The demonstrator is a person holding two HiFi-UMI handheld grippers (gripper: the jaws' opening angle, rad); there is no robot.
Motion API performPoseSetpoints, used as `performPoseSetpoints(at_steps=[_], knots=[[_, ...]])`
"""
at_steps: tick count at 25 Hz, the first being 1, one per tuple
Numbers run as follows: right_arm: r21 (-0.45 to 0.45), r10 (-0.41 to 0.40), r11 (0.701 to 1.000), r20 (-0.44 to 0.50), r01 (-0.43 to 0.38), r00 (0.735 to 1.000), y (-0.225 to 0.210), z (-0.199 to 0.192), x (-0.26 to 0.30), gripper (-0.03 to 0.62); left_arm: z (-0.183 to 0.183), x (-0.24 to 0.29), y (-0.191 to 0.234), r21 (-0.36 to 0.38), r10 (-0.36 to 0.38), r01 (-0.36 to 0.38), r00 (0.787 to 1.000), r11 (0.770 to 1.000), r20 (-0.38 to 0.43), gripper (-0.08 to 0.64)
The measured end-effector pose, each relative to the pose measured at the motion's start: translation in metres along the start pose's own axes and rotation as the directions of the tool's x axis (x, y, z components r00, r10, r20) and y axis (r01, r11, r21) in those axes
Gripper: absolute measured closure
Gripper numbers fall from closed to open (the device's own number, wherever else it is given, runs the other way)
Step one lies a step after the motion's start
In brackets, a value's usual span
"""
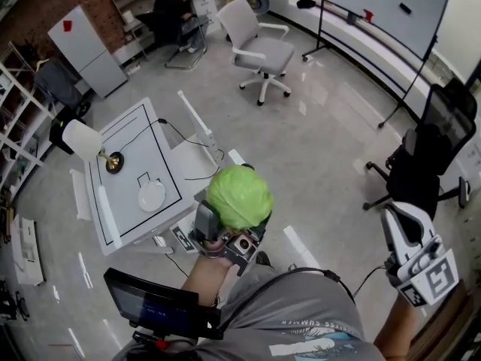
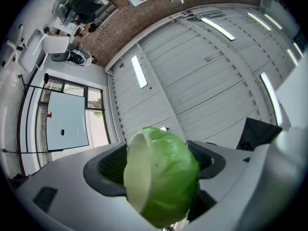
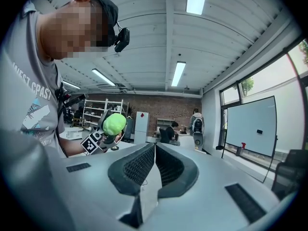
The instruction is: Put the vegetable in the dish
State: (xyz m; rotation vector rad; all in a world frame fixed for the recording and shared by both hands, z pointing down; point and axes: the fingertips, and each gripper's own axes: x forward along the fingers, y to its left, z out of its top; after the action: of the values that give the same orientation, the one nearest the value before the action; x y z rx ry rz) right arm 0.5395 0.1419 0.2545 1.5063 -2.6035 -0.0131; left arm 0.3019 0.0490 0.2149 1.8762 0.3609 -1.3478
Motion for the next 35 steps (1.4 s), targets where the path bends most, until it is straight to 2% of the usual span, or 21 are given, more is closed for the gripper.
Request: performPoseSetpoints(at_steps=[7,12,17,23,28,35], knots=[[0.013,0.083,0.996,0.020,-0.084,0.996,-0.011,-0.002,0.048,0.581,0.030,-0.001,-0.010,0.084,0.010,-0.012,1.000,0.996,0.025,0.169],[0.015,0.199,0.980,0.026,-0.199,0.980,-0.019,0.000,0.086,0.581,0.050,-0.006,-0.019,0.186,0.018,-0.031,0.997,0.982,0.076,0.169],[0.003,0.328,0.945,0.007,-0.328,0.945,-0.028,-0.004,0.117,0.581,0.056,-0.011,-0.023,0.287,0.033,-0.072,0.990,0.955,0.137,0.169],[-0.016,0.454,0.891,0.006,-0.454,0.891,-0.029,-0.004,0.141,0.581,0.057,-0.023,-0.030,0.407,0.050,-0.121,0.982,0.906,0.180,0.169],[-0.025,0.510,0.860,-0.012,-0.510,0.860,-0.021,-0.008,0.157,0.581,0.056,-0.036,-0.051,0.466,0.025,-0.133,0.973,0.875,0.230,0.169],[-0.042,0.559,0.828,-0.008,-0.559,0.829,0.027,0.007,0.175,0.581,0.061,-0.057,-0.104,0.525,0.011,-0.148,0.967,0.838,0.254,0.169]])
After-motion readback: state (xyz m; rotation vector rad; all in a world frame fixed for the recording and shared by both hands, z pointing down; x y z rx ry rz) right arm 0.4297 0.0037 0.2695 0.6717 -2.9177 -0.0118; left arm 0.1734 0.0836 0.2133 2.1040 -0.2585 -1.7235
